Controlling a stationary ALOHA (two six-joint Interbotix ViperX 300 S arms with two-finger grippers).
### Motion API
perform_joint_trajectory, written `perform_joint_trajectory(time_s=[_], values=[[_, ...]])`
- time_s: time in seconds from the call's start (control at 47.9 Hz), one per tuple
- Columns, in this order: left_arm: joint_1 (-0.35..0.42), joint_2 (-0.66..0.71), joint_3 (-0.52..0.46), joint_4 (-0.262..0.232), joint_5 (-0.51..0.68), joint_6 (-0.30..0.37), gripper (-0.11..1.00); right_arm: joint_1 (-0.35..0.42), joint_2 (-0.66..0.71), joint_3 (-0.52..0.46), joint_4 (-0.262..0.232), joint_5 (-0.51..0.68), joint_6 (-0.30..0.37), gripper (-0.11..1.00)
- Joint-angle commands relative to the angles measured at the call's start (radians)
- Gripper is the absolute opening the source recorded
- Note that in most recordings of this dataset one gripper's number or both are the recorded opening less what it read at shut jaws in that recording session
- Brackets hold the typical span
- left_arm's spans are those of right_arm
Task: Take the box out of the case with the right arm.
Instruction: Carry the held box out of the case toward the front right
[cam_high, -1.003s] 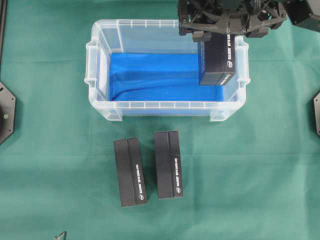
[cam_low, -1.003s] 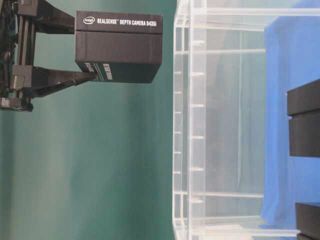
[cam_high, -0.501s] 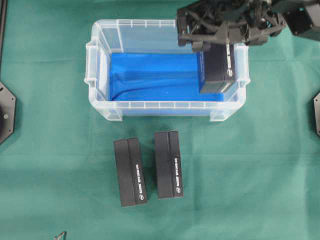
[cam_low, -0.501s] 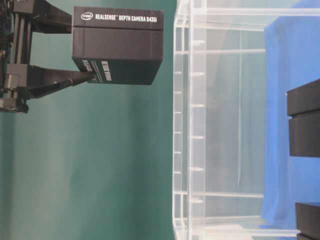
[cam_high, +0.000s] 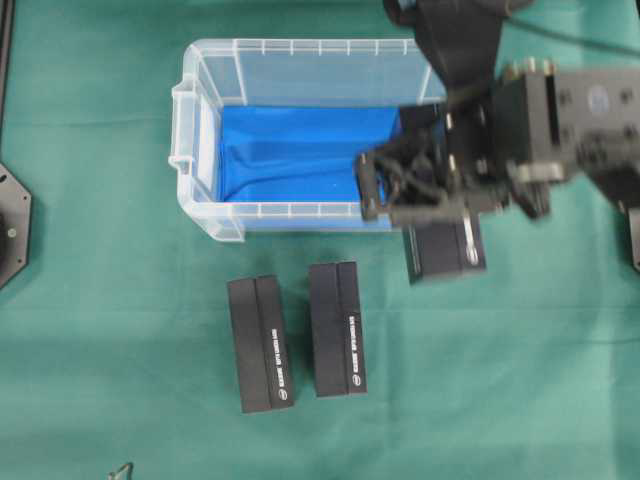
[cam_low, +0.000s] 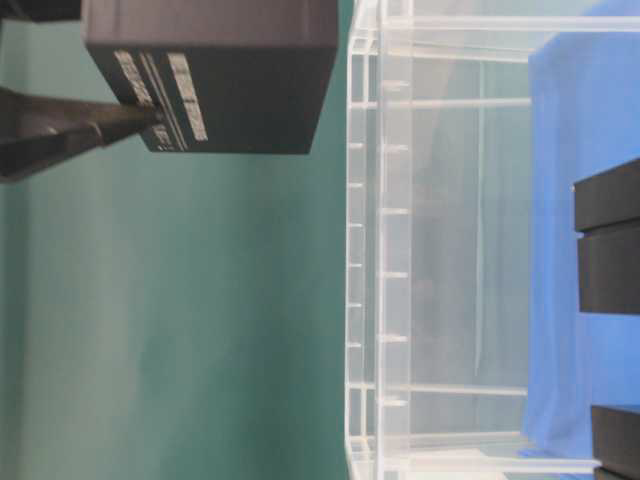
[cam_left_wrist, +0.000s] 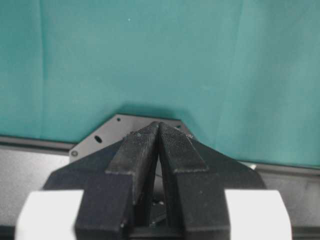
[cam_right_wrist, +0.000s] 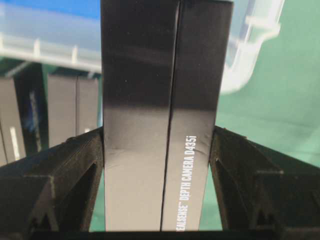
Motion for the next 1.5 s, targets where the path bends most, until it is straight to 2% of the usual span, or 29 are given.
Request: perform_joint_trajectory(time_s=[0.0, 0.167, 0.293, 0.71, 1.003, 1.212, 1.483], values=[[0.003, 0.005, -0.011, 0.002, -0.005, -0.002, 0.0, 0.052, -0.032, -0.025, -0.014, 0.006, 0.032, 0.65], [0.003, 0.005, -0.011, 0.003, -0.005, -0.002, 0.0, 0.146, -0.032, -0.023, -0.014, 0.006, 0.149, 0.65], [0.003, 0.005, -0.011, 0.003, -0.005, -0.002, 0.0, 0.19, -0.031, -0.023, -0.014, 0.005, 0.192, 0.65], [0.003, 0.003, -0.011, 0.002, -0.005, -0.005, 0.0, 0.207, -0.003, -0.011, -0.017, 0.02, 0.206, 0.65], [0.003, 0.005, -0.009, 0.003, -0.005, -0.003, 0.0, 0.218, 0.035, 0.029, -0.012, -0.025, 0.236, 0.65], [0.003, 0.005, -0.009, 0.002, -0.005, -0.003, 0.0, 0.229, 0.048, 0.1, -0.003, -0.069, 0.282, 0.65], [0.003, 0.005, -0.008, 0.002, -0.005, -0.002, 0.0, 0.235, 0.046, 0.25, 0.008, -0.227, 0.339, 0.65]])
